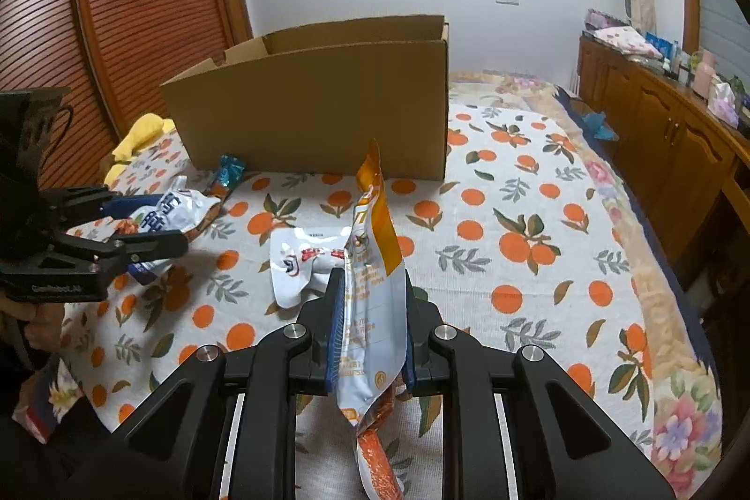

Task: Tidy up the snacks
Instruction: 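Grasp the white duck-snack sachet with the left tool while the right tool holds its packet, then carry both snacks over the box and open both tools to drop them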

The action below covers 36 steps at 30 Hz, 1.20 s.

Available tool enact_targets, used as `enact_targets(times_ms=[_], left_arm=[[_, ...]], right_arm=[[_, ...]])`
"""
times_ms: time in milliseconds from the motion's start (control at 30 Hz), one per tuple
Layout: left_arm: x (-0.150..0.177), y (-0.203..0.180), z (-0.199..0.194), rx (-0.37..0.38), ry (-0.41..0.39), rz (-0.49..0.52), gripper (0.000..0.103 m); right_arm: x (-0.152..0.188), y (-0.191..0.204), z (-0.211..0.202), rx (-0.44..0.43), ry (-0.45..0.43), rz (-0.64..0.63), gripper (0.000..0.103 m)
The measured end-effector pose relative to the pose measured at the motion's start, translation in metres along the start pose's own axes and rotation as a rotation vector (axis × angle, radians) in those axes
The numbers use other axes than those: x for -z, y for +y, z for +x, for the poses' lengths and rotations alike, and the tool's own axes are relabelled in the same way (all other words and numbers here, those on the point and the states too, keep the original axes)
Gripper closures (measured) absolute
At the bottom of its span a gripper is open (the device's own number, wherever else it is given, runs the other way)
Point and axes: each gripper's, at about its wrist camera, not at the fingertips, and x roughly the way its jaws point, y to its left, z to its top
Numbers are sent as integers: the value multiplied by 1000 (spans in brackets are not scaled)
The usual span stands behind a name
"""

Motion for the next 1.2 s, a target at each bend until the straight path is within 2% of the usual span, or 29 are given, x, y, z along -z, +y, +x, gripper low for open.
enact_targets(times_ms=[800, 1200], left_arm=[[-13, -1, -37, 4, -94, 7, 47], [-29, 8, -50, 3, -136, 1, 47]], right_arm=[[-24, 18, -15, -17, -45, -60, 85], [-50, 32, -17, -30, -78, -112, 85]])
